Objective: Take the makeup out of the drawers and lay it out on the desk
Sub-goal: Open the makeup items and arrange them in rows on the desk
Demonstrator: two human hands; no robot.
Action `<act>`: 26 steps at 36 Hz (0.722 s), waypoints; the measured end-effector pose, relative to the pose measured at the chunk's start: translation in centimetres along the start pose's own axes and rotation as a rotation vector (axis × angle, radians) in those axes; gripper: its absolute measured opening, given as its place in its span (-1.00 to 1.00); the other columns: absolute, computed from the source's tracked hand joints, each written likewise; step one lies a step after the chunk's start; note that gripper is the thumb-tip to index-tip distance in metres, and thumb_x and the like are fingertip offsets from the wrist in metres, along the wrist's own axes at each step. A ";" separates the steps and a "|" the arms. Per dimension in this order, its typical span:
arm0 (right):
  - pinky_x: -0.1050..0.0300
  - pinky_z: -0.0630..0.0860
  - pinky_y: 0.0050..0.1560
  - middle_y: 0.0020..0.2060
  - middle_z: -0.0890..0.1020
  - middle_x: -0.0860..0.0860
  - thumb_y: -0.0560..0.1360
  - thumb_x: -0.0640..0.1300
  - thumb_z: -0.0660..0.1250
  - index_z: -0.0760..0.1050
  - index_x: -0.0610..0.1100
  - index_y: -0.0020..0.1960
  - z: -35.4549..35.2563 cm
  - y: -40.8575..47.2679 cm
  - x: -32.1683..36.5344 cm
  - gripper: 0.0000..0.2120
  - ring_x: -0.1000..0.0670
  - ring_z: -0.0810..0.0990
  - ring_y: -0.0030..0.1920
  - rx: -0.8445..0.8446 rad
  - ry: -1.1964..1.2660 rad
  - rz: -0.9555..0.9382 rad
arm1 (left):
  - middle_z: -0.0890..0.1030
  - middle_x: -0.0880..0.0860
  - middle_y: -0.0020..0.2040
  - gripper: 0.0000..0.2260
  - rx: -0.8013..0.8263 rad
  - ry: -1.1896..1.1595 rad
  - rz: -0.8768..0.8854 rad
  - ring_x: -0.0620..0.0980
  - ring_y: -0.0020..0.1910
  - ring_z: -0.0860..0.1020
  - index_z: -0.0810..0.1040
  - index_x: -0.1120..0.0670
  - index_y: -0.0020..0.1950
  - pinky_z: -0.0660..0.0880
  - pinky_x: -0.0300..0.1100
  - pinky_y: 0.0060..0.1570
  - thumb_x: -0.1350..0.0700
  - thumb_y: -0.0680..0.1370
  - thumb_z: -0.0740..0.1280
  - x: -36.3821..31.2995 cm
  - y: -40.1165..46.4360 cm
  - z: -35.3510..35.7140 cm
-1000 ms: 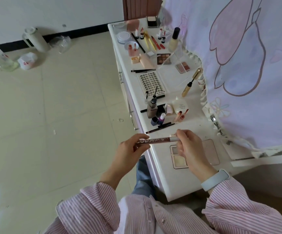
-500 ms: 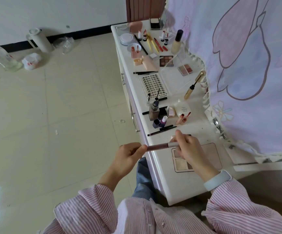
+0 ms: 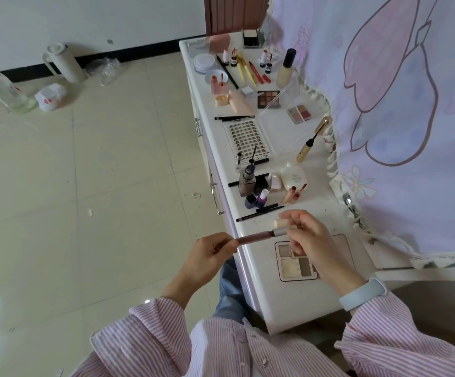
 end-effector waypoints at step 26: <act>0.26 0.21 -0.46 -0.45 0.40 -0.02 0.58 -0.22 0.17 0.55 -0.09 -0.11 -8.7 -0.2 1.9 -0.80 0.09 0.28 -0.46 -0.362 0.203 -0.194 | 0.65 0.03 -0.17 -0.90 -0.136 -0.261 -0.063 -0.01 -0.24 0.61 0.42 0.14 0.01 0.53 -0.19 -0.21 0.29 0.60 0.15 3.3 -0.2 -3.1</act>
Point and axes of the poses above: each hand's wrist, its own y-axis towards the middle knuckle, its own z-axis out of the palm, x = y × z, the point moved 4 cm from there along y, towards the middle knuckle
